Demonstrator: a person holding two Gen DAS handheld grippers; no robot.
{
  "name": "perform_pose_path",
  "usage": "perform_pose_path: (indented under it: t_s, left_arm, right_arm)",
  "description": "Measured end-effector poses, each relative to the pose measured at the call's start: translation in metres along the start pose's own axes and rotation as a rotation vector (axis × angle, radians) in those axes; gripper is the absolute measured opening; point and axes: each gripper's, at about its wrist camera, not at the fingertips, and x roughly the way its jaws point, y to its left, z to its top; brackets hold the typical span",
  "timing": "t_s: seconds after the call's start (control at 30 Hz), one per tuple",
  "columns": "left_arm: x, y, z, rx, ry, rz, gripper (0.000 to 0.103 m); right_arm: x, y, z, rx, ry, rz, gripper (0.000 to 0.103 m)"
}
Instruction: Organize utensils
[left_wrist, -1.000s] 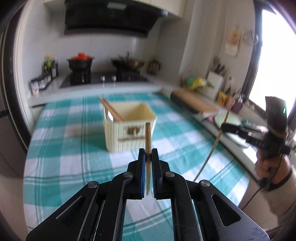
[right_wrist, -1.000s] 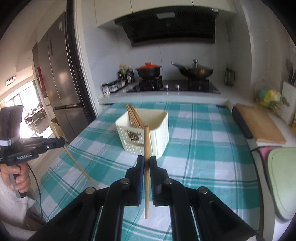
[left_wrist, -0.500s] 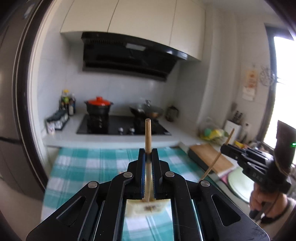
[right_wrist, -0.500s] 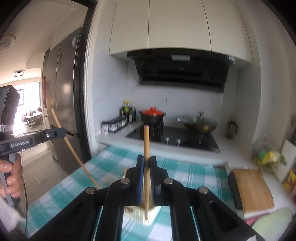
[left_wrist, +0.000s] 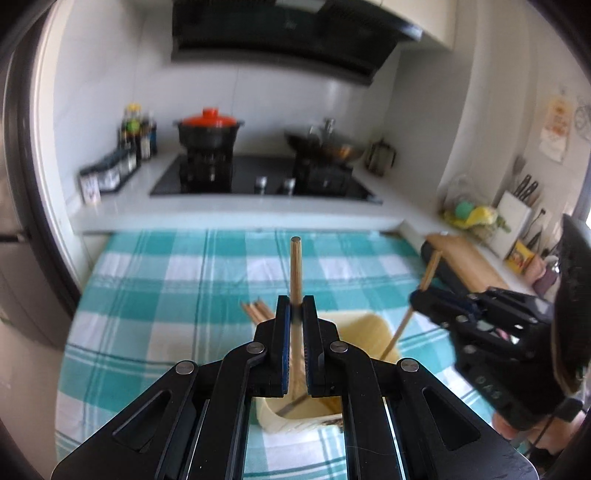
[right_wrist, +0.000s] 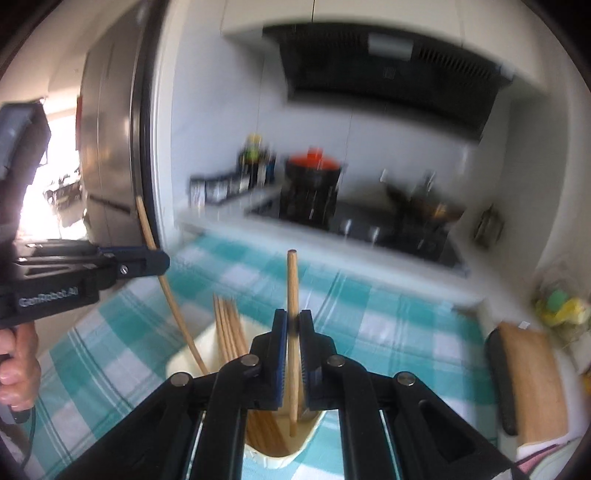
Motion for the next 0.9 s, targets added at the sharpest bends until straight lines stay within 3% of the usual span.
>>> perform_pose_path:
  t_s: [0.13, 0.17, 0.27, 0.3, 0.37, 0.47, 0.5, 0.57, 0.6, 0.7, 0.9]
  left_arm:
    - [0.018, 0.007, -0.007, -0.016, 0.050, 0.007, 0.006]
    - [0.018, 0.009, -0.007, -0.020, 0.054, 0.014, 0.011]
    - [0.004, 0.014, -0.008, -0.028, 0.029, 0.017, 0.051]
    - [-0.006, 0.015, -0.007, -0.021, 0.006, 0.021, 0.060]
    - [-0.025, 0.013, -0.005, 0.006, -0.034, 0.027, 0.072]
    - [-0.070, 0.001, -0.012, 0.051, -0.125, 0.066, 0.098]
    - [-0.084, -0.003, -0.017, 0.060, -0.160, 0.085, 0.102]
    - [-0.118, -0.017, -0.034, 0.086, -0.242, 0.135, 0.103]
    - [-0.129, -0.021, -0.042, 0.095, -0.268, 0.142, 0.103]
    - [-0.156, -0.038, -0.075, 0.122, -0.255, 0.153, 0.103]
    - [-0.186, -0.066, -0.134, 0.111, -0.212, 0.247, 0.103]
  right_arm:
    - [0.033, -0.002, -0.010, 0.046, 0.071, 0.025, 0.007]
    - [0.037, -0.003, -0.011, 0.061, 0.076, 0.033, 0.008]
    - [0.028, -0.010, -0.010, 0.116, 0.034, 0.047, 0.037]
    - [0.018, -0.012, -0.008, 0.133, -0.001, 0.043, 0.041]
    - [-0.009, -0.016, -0.005, 0.148, -0.068, 0.019, 0.042]
    - [-0.050, -0.016, 0.001, 0.138, -0.153, -0.015, 0.058]
    - [-0.062, -0.015, 0.002, 0.137, -0.173, -0.029, 0.062]
    - [-0.096, -0.012, -0.003, 0.141, -0.214, -0.052, 0.071]
    - [-0.112, -0.010, -0.007, 0.150, -0.221, -0.065, 0.081]
    - [-0.150, -0.004, -0.028, 0.194, -0.219, -0.093, 0.100]
    - [-0.206, 0.012, -0.098, 0.326, -0.173, -0.129, 0.103]
